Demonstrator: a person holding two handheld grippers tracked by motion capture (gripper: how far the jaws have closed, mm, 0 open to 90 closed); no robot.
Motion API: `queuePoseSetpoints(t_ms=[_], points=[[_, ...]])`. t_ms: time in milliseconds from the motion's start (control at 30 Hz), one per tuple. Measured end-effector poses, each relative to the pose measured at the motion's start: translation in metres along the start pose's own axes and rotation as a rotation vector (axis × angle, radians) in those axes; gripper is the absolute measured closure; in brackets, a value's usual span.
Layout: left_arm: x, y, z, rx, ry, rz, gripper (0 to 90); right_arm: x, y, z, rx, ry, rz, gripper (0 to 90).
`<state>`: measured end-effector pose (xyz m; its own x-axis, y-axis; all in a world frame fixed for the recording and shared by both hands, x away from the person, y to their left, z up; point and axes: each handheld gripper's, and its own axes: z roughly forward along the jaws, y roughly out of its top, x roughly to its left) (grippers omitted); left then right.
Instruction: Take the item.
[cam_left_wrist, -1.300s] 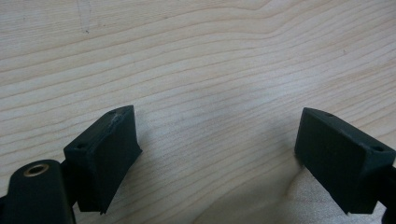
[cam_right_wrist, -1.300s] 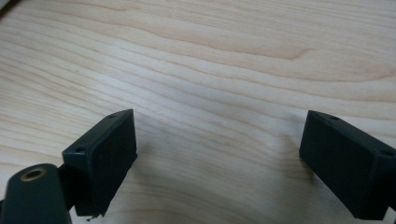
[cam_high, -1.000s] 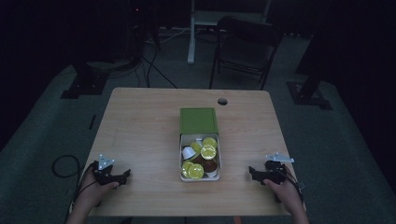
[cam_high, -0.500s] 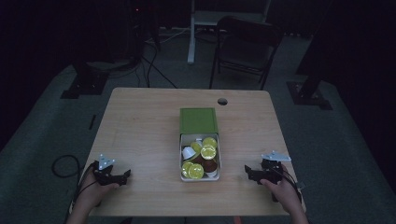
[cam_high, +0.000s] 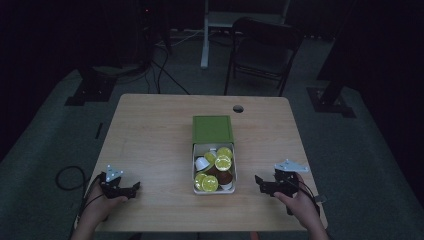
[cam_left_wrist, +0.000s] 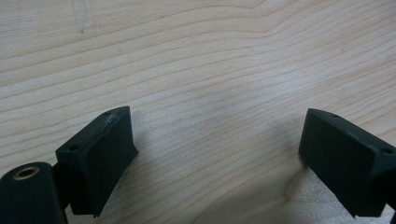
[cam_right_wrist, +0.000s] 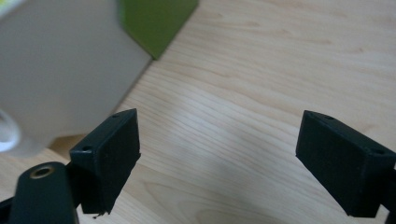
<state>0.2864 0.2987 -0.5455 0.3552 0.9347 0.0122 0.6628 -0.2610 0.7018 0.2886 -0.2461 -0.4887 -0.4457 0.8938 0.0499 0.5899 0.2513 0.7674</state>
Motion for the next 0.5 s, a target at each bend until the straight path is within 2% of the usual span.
queuePoseSetpoints(t_ms=[367,500], points=[[0.000,0.000,0.000,0.001,0.000,0.001,10.3,0.028,0.022,-0.013,-0.060,0.052,-0.056,13.8],[0.000,0.000,0.000,0.000,0.000,0.000,10.3,0.037,0.029,-0.018,-0.088,0.113,-0.050,14.2]])
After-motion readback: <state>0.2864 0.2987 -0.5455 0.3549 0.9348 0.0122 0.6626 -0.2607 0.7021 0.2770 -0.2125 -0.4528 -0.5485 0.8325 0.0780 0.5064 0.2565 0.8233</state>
